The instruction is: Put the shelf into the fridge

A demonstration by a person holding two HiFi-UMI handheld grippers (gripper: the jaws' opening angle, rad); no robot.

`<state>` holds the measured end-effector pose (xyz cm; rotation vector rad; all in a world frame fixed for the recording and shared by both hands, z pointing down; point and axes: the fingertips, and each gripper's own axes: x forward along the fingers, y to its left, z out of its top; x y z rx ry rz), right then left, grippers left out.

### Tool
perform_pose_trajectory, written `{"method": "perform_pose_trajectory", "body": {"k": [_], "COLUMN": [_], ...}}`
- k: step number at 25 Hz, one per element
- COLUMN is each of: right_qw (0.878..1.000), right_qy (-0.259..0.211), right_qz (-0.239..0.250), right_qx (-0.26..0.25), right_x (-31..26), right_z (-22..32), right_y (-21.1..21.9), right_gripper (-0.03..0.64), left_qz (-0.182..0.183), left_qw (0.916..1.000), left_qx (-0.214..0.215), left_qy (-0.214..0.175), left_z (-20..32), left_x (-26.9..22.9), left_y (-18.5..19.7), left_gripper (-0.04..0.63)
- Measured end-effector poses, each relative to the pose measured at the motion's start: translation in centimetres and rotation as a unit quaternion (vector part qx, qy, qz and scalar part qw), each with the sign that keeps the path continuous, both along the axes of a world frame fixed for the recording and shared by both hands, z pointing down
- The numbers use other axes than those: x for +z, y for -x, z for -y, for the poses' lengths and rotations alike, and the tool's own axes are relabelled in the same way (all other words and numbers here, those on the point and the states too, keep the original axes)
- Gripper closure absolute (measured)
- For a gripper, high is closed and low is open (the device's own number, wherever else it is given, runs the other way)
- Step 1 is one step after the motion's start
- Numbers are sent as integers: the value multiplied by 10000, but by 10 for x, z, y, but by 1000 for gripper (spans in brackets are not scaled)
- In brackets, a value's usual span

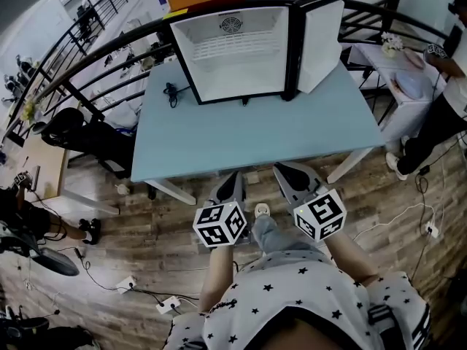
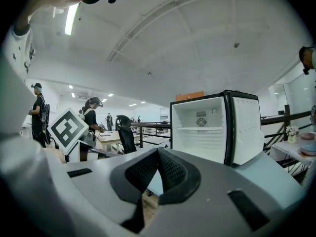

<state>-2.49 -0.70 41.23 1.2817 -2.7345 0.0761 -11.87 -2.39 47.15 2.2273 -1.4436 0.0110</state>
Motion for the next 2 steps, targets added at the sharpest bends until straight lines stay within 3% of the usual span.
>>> {"method": "perform_pose_trajectory", "body": {"k": [2], "right_qw": [10000], "right_qy": [-25], "right_qz": [-20], "right_qx": [-4], "right_x": [-1], "right_z": [0], "right_y": [0], "right_gripper": [597], "left_qz": [-17], "left_qw": [10000], "left_qx": [-6], "left_qy": [-10], "left_z": [0], "left_x": [0], "left_y": [0], "left_gripper": [592]}}
